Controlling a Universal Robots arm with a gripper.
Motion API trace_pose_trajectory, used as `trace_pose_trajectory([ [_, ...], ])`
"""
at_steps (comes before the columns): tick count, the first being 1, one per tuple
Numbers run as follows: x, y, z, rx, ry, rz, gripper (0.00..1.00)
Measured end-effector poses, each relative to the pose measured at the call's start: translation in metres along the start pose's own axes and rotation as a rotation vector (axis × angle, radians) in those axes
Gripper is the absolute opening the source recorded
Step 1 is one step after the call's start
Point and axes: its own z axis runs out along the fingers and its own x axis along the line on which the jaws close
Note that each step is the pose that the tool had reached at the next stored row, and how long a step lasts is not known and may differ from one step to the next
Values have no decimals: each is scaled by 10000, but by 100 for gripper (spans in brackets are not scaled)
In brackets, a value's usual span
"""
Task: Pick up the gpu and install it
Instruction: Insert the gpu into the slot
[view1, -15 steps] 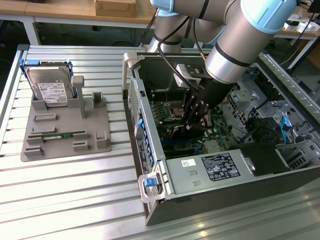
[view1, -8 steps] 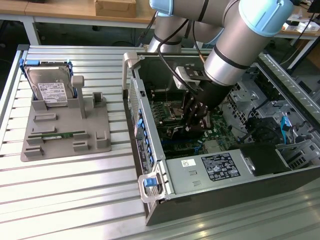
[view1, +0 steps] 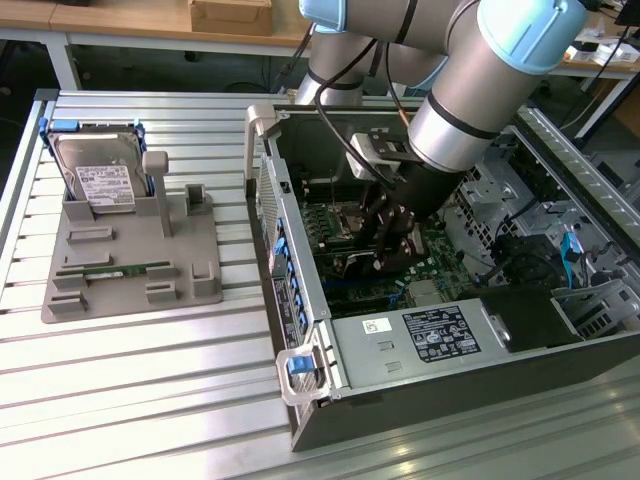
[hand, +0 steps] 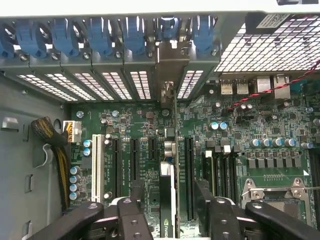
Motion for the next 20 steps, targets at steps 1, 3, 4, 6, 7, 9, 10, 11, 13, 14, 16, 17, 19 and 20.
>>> trace_pose_trajectory([
  [1, 1, 13, -71, 0, 7, 1, 53],
  [3, -5, 38, -200, 2, 7, 1, 53],
  [4, -28, 57, -282, 3, 26, 6, 53],
  [6, -125, 90, -415, 8, 113, 22, 38],
  [7, -131, 85, -422, 4, 117, 19, 32],
  [9, -131, -11, -439, -126, 117, 19, 19],
  [10, -132, -102, -456, -252, 121, 18, 19],
  [11, -132, -178, -471, -320, 125, 16, 19],
  [13, -133, -191, -472, -123, 120, 23, 19],
  [14, -133, -191, -471, 99, 112, 29, 19],
  [16, -133, -190, -470, 767, 96, 42, 19],
  [17, -133, -190, -469, 968, 91, 45, 19],
  [19, -133, -190, -468, 1451, 81, 55, 19],
  [20, -133, -190, -467, 1593, 77, 57, 19],
])
